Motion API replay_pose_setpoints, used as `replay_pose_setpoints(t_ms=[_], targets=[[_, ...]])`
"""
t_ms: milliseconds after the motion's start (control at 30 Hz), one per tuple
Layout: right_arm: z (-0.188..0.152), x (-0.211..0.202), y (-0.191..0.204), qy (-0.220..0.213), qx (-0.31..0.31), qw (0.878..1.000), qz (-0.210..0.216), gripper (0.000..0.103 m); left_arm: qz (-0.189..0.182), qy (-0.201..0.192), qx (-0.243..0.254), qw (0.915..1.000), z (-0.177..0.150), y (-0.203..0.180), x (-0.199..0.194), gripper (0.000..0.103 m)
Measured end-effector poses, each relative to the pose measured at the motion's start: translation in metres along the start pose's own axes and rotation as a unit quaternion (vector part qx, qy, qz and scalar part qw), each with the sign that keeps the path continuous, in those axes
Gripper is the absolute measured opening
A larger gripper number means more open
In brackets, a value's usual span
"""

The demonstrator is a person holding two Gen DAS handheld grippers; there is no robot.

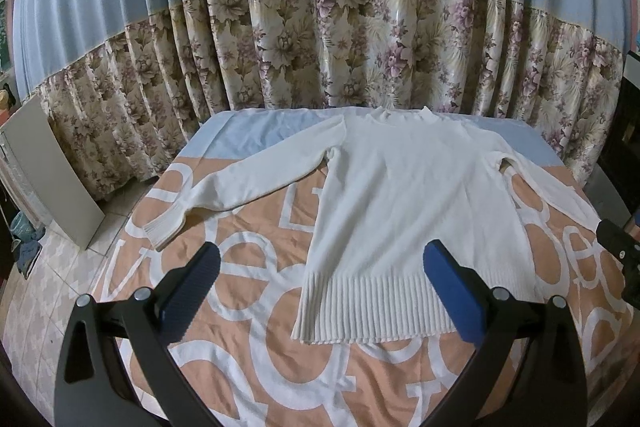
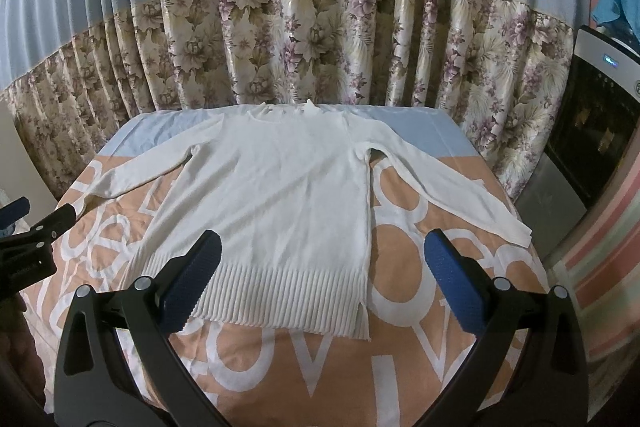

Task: Fold small clothes

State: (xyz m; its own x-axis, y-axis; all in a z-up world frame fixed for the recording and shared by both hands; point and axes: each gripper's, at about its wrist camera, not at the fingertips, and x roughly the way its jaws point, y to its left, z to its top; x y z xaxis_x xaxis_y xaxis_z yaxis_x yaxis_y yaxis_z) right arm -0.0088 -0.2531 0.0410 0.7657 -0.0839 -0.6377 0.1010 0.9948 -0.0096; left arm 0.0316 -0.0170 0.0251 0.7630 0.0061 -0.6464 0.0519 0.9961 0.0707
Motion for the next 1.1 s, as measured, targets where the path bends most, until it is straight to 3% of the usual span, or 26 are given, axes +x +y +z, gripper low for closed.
replay_pose_setpoints(t_ms=[1100], targets=[[0.008, 0.019, -0.010, 0.009, 0.004, 1.000, -0.006, 0.100, 0.004, 0.009, -0.001, 1.0000, 0.000, 0.006, 0.016, 0.102]])
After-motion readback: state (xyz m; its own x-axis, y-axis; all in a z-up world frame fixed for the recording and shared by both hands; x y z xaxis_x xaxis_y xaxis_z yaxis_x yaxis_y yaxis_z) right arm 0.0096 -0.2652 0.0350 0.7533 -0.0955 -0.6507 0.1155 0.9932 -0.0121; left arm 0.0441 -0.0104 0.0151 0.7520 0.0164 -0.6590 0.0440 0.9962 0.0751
